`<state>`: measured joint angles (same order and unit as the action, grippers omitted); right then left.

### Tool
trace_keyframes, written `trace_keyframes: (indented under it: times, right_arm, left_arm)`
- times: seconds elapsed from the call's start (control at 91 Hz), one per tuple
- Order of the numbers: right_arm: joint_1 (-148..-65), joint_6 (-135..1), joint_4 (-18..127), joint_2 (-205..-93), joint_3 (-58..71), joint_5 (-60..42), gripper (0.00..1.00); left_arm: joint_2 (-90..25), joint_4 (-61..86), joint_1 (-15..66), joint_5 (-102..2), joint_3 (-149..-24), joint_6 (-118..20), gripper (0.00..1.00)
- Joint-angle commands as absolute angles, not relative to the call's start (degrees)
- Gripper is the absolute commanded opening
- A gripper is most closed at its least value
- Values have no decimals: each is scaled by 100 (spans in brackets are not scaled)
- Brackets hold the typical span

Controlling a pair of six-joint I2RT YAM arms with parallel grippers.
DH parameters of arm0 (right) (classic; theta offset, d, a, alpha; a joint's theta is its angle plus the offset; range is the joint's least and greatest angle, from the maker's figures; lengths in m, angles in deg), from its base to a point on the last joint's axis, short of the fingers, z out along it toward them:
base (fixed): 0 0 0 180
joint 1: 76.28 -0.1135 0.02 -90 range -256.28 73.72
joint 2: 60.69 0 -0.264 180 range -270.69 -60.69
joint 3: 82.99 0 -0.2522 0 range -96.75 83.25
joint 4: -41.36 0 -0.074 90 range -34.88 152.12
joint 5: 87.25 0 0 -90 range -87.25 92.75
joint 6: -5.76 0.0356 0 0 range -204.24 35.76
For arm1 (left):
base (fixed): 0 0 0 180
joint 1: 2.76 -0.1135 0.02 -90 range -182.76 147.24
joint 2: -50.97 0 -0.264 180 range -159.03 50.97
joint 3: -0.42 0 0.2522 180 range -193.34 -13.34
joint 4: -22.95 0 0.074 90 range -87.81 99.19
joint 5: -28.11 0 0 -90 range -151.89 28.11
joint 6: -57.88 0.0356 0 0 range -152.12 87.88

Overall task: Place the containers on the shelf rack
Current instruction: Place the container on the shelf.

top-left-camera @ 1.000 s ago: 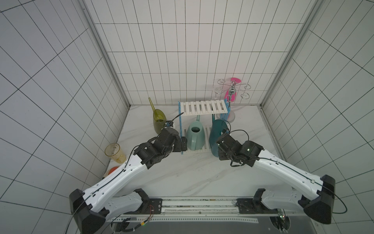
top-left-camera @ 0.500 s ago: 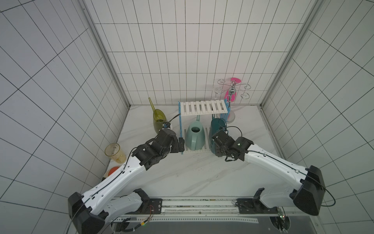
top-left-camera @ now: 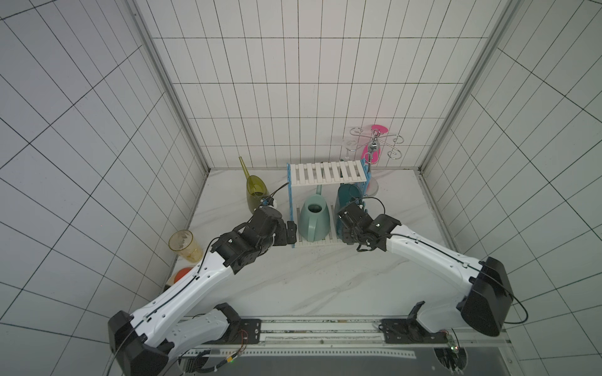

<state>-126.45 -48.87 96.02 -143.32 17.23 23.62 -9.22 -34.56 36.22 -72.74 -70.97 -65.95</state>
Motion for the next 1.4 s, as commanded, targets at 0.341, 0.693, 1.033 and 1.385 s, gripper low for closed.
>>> trace_keyframes:
  times: [0.341, 0.693, 1.033, 1.385]
  right_arm:
    - [-12444, -4988, 9210, -14737, 1364, 2231, 0]
    - [-12481, -4842, 9195, -14560, 1579, 2253, 26]
    - [-12595, -4837, 9255, -14401, 1549, 2266, 38]
    - [-12714, -4762, 9440, -14114, 1569, 2374, 49]
  left_arm:
    - [-827, -3344, 3545, -7231, -7004, -6500, 99]
    - [-782, -3316, 3512, -7163, -6928, -6453, 99]
    - [-860, -3297, 3505, -7123, -6942, -6427, 99]
    - [-941, -3298, 3453, -7199, -6985, -6329, 99]
